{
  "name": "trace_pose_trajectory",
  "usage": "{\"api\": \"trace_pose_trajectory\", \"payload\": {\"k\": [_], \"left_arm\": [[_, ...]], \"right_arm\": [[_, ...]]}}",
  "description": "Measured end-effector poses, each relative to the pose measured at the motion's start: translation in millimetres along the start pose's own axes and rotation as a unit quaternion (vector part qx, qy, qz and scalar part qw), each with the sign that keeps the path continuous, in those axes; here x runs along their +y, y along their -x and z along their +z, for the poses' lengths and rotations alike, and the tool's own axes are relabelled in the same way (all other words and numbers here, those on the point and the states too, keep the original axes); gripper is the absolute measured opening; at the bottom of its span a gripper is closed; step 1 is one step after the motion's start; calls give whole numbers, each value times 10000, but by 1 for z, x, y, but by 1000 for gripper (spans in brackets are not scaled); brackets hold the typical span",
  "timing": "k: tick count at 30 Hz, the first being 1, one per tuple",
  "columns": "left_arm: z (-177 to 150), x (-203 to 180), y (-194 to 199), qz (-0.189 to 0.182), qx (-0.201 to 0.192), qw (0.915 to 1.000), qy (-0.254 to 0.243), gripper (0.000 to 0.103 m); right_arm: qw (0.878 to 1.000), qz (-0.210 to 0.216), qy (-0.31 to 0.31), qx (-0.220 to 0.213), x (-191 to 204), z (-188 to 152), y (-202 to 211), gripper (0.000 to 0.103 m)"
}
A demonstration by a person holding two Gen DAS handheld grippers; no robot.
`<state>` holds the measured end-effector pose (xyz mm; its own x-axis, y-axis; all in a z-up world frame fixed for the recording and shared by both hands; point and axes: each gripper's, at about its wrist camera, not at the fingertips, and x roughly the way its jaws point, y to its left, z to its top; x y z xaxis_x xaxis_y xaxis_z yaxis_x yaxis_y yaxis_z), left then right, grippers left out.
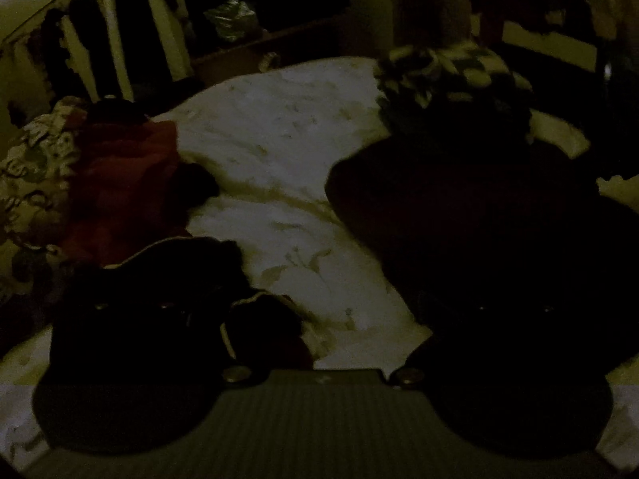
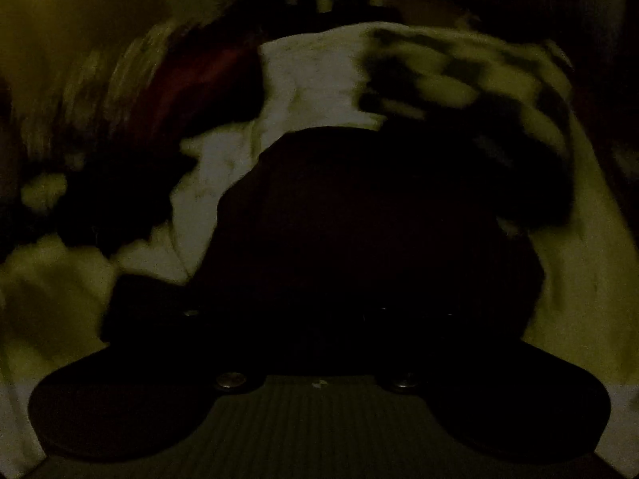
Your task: Fold small clothes
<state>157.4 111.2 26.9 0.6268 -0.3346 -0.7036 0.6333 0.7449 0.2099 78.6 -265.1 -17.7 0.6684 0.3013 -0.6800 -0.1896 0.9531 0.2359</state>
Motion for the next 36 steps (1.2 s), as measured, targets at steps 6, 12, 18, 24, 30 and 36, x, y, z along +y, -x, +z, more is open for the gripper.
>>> {"api": "trace_pose_trajectory", "payload": {"k": [6,12,18,24,30,36], "left_arm": [[-6,-5,-14,-125,144,9998,-16,103],[-6,-8,-21,-192,190,9996,7,103],[-6,-9,-19,-192,236,9995,-29,103],[-8,-1,-26,-127,339,9993,-19,103],[2,4,-38,-171,285,9994,131,103],[9,-7,-51,-213,367,9991,6,103]], "right_arm": [[9857,77,1608,504,24,3,-46,60],[9654,319,2589,-55,56,11,-63,60],[9484,169,3136,440,76,21,-116,22],[9589,399,2801,208,66,0,-42,2],[9668,442,2391,790,32,-49,33,5],[9761,286,1929,956,5,-71,55,35]]}}
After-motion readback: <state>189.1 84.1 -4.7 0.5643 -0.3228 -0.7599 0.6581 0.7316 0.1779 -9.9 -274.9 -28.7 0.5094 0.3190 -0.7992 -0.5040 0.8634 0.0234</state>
